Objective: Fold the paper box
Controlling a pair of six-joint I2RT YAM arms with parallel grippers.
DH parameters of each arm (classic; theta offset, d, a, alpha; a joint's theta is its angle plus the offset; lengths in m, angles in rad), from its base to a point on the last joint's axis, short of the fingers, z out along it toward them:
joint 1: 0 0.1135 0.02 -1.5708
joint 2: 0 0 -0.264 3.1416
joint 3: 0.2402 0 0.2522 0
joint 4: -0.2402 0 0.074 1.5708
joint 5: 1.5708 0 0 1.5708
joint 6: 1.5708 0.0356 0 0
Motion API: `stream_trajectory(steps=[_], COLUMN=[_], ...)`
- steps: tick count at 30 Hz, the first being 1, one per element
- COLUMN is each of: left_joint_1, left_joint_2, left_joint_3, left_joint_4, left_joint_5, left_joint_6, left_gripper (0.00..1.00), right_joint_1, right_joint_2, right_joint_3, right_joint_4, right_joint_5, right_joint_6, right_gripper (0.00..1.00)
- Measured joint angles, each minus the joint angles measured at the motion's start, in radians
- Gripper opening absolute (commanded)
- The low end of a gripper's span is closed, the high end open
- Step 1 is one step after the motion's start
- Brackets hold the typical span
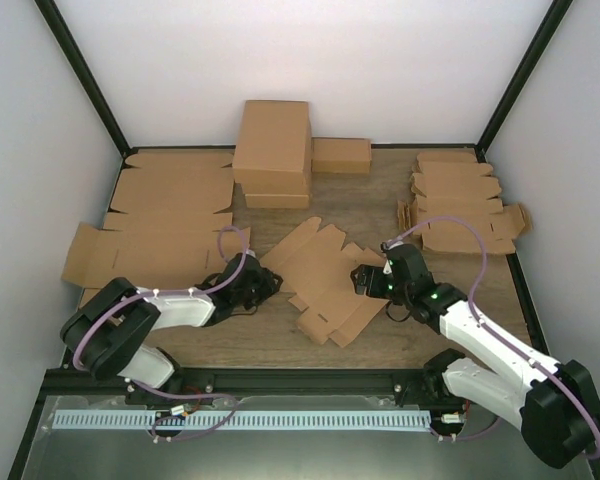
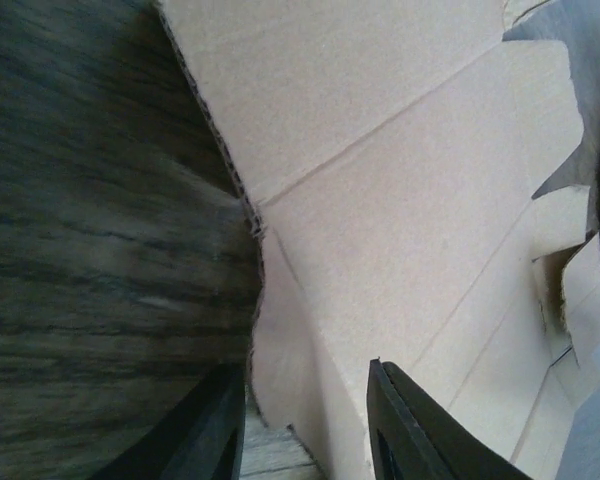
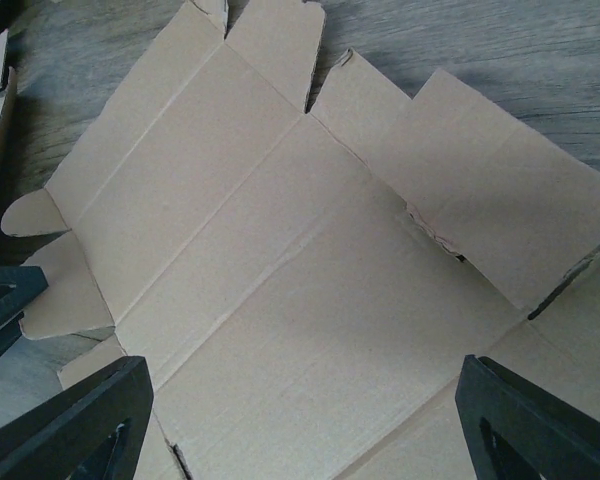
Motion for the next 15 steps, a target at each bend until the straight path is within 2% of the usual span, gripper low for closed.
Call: stream_trajectory(steps=[4, 9, 15], left_joint_1=[0.000, -0.003, -0.038], left_joint_2=[0.022, 0.010, -0.148], left_joint_3=[0.014, 0.013, -0.044], left_joint_4=[0.026, 0.040, 0.001], left_joint_5=[-0.001, -0.005, -0.055], left_joint_6=[-0.009, -0.029, -0.059], left_gripper=[0.05, 0.04, 0.04], right_joint_1=[0.000, 0.000, 0.000], right_joint_2=[-0.008, -0.018, -0.050], right_joint_3=[0.000, 0.003, 0.018], right_joint_4=[0.000, -0.029, -0.159], right_joint_5=[0.000, 0.008, 0.030], right_joint_6=[0.001, 0.045, 0.185], right_gripper=[0.87, 0.87, 0.87])
